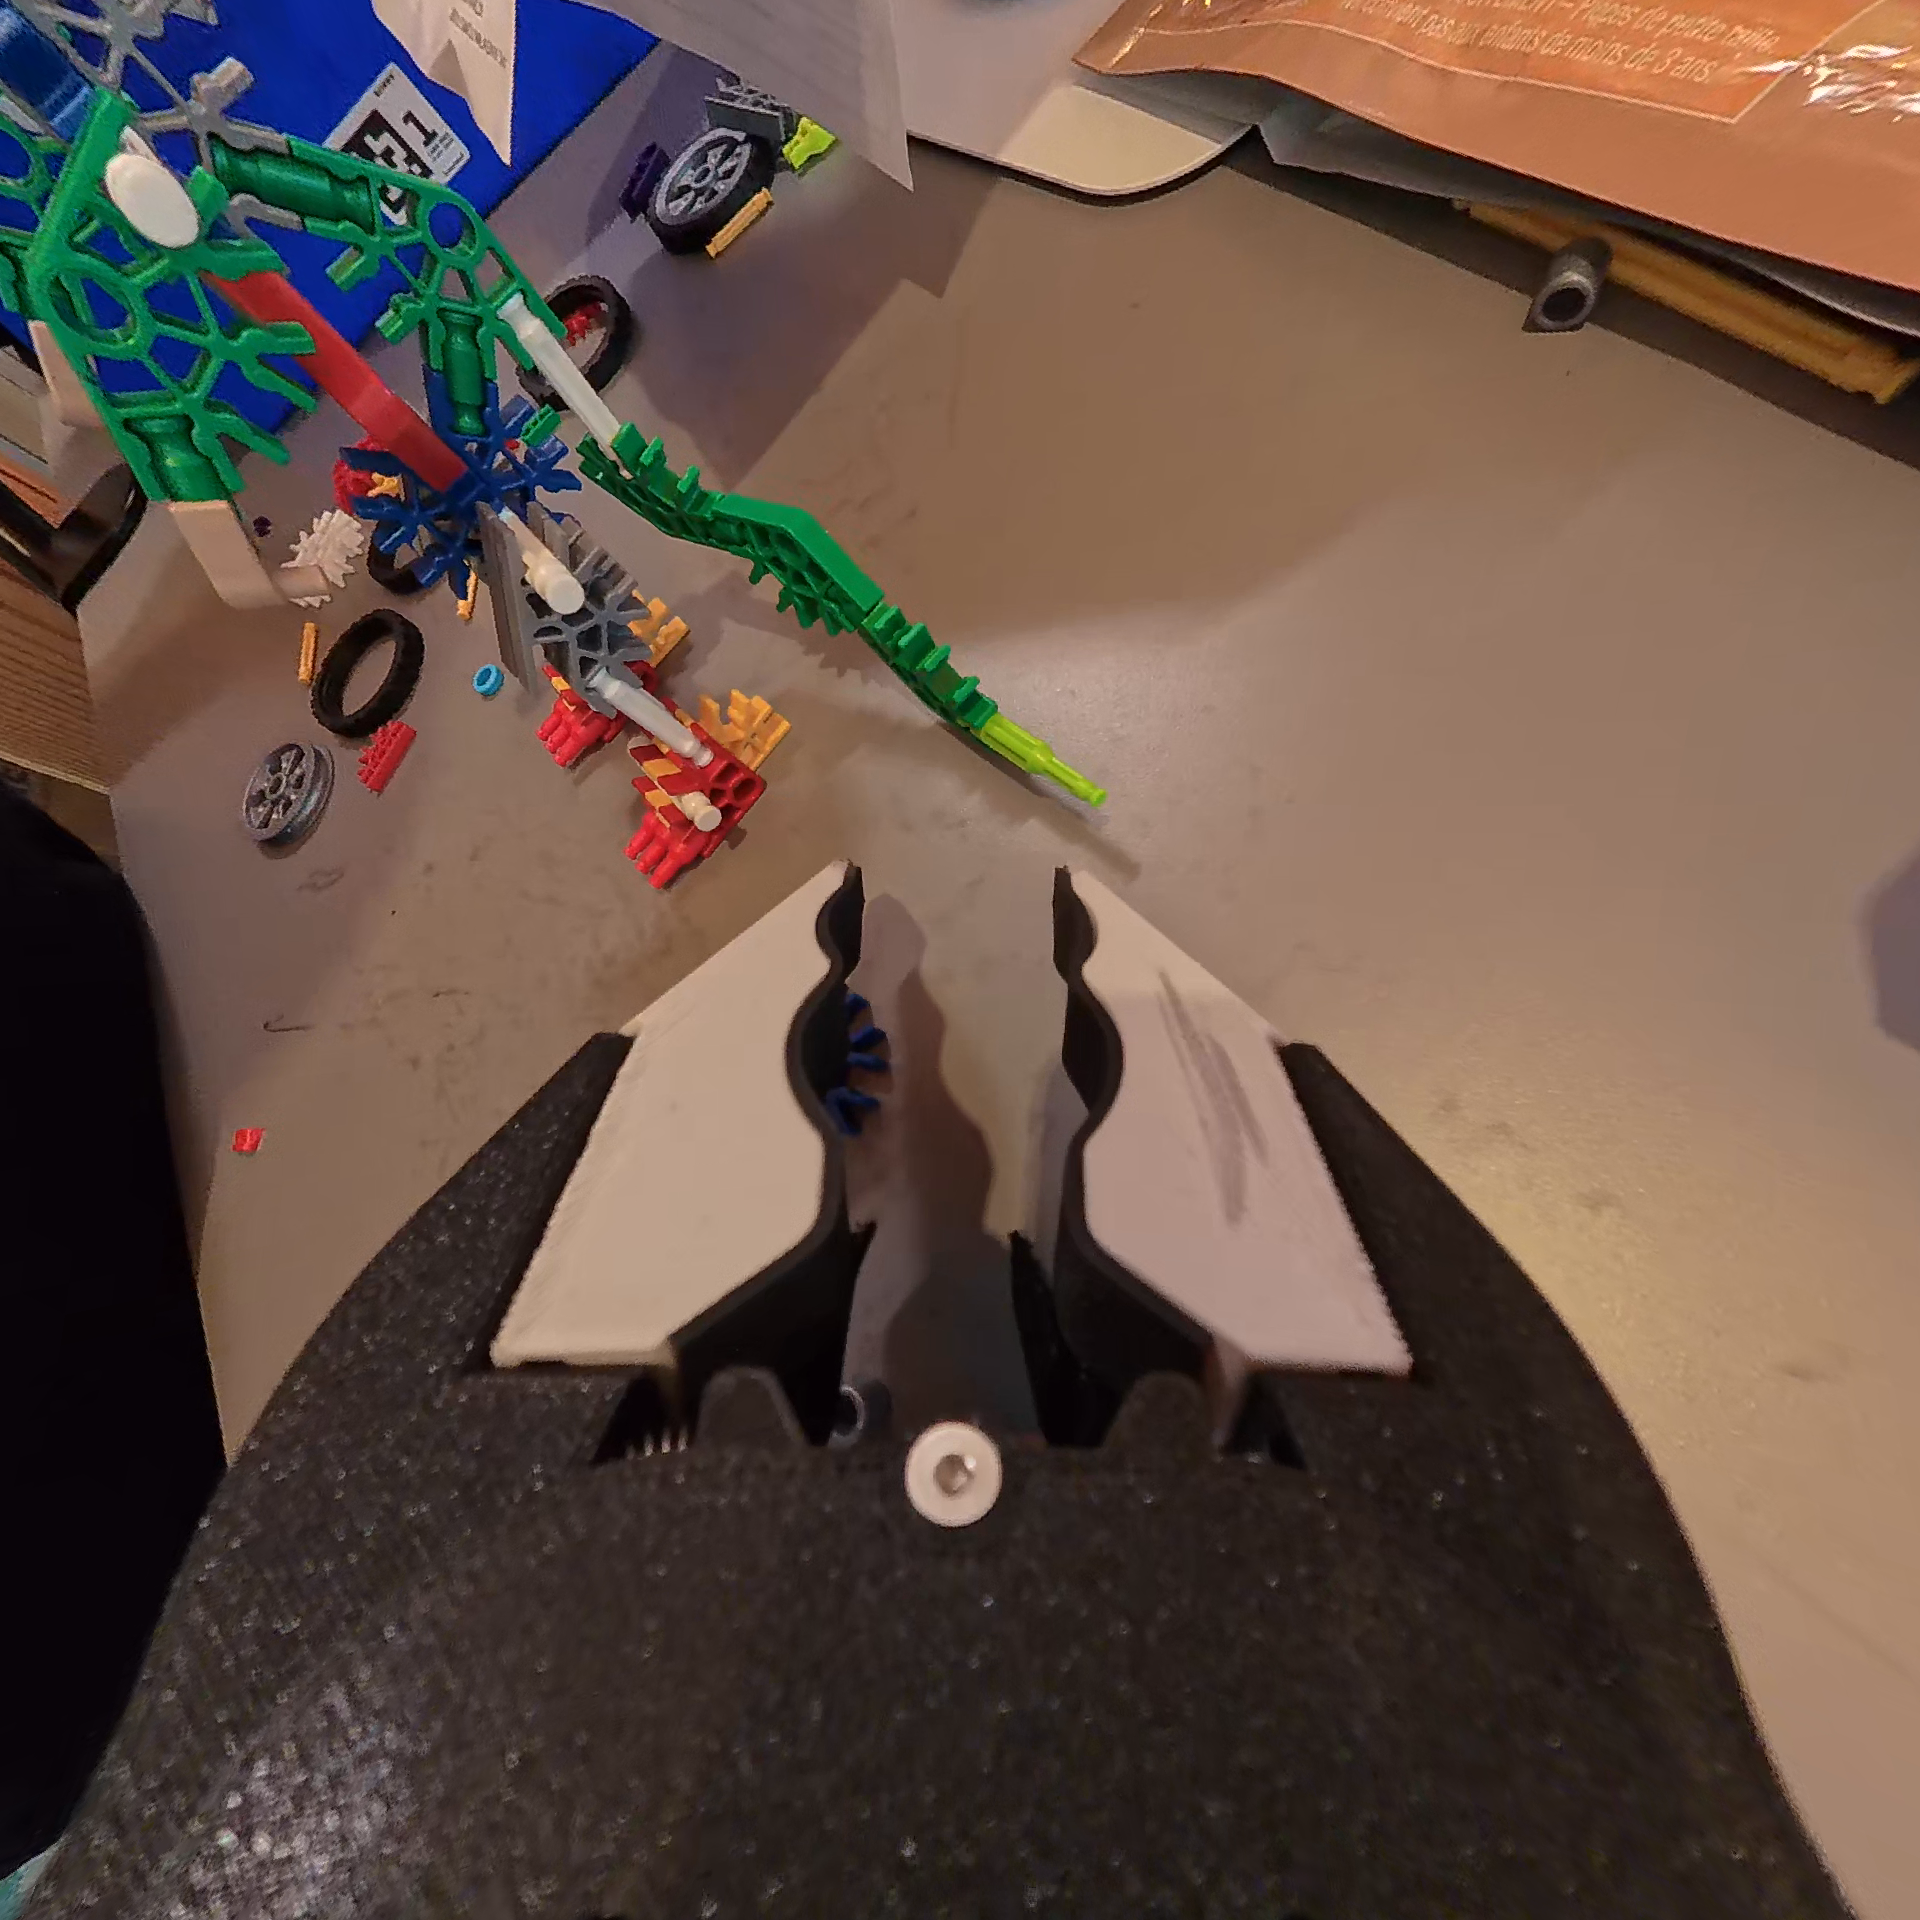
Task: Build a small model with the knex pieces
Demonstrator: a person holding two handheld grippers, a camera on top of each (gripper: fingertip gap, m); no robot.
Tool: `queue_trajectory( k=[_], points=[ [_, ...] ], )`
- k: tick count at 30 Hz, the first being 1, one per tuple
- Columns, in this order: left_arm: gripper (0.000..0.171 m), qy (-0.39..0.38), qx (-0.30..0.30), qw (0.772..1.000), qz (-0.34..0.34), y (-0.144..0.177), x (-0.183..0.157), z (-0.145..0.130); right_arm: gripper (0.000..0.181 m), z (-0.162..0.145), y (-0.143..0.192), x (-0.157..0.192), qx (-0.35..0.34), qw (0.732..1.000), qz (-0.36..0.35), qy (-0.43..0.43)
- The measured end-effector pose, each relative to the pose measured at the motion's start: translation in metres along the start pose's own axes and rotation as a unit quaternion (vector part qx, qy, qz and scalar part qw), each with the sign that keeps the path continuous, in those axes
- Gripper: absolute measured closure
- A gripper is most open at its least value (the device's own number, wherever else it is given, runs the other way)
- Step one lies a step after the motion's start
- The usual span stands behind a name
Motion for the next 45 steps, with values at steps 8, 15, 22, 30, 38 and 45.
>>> queue_trajectory(
  k=[8, 15, 22, 30, 38, 45],
  points=[
    [0.130, 0.061, -0.029, 0.998, -0.013, -0.004, -0.005, 0.005, 0.145, 0.000, 0.000, 0.001, 0.001, 1.000, 0.003, 0.002],
    [0.122, 0.121, -0.072, 0.988, -0.065, -0.009, -0.017, 0.014, 0.145, 0.000, 0.000, 0.001, 0.002, 1.000, 0.005, 0.001],
    [0.119, 0.116, -0.100, 0.984, -0.091, -0.001, -0.019, 0.018, 0.145, 0.000, 0.000, 0.001, 0.001, 1.000, 0.008, 0.000],
    [0.120, 0.070, -0.080, 0.993, -0.058, 0.010, -0.008, 0.014, 0.145, -0.001, 0.000, 0.001, 0.003, 1.000, 0.011, -0.001],
    [0.117, 0.054, -0.059, 0.997, -0.018, 0.015, 0.013, 0.001, 0.145, 0.000, 0.000, 0.000, 0.003, 1.000, 0.014, -0.006],
    [0.122, 0.056, -0.058, 0.997, 0.005, 0.025, 0.030, -0.002, 0.147, 0.000, 0.000, 0.000, 0.003, 1.000, 0.016, -0.009]
  ],
)
Point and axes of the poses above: each gripper's, where its closed fingertips meet, y back along the fingers, z out of its top, x = y × z across the jaws, the point moved 4 cm from there along y, back along the fingers, and after that the axes turned 10 degrees about x, right-handed, at the moved point
